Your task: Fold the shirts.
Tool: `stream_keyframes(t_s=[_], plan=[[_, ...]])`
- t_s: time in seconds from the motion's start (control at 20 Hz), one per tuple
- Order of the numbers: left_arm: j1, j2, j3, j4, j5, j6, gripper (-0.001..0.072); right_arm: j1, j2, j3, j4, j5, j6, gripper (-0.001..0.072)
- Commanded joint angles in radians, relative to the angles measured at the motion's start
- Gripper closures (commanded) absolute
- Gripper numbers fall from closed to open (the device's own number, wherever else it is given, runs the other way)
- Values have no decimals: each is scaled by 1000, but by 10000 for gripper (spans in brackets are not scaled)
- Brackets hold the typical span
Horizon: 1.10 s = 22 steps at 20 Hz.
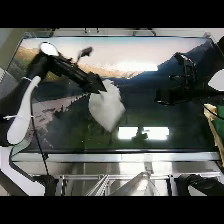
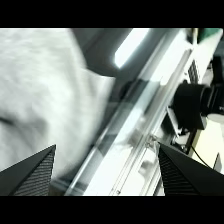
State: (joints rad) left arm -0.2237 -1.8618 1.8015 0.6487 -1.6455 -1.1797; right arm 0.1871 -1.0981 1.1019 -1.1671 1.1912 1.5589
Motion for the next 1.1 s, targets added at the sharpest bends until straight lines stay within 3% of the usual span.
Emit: stream_keyframes(t_s=[0.0, 0.05, 0.15, 0.25, 0.3, 0.5, 0.7, 0.85, 1.05], plan=[[-71, 3, 29, 34, -44, 6, -13, -8, 0, 0, -1, 45, -2, 341], [-56, 3, 61, 98, -84, -15, -13, -14, 0, 0, -3, 45, -4, 291], [-16, 24, 54, 227, -118, -54, -13, -34, -12, 0, 5, 2, -16, 449], [39, 74, -66, 246, -93, -52, -13, -48, -68, 0, 71, -40, -77, 409], [70, 93, -137, 249, -85, -51, -12, -51, -114, 0, 126, -58, -121, 314], [166, 122, -400, 229, 119, -48, -13, -50, -346, 0, 473, -153, -358, 311], [173, 47, -473, 118, 222, 13, 5, -41, -558, 3, 774, -185, -524, 315], [148, -60, -414, 115, 212, 11, 6, -21, -657, 4, 878, -188, -585, 336], [95, -167, -287, 115, 196, -8, 8, -3, -700, 4, 884, -204, -587, 336]])
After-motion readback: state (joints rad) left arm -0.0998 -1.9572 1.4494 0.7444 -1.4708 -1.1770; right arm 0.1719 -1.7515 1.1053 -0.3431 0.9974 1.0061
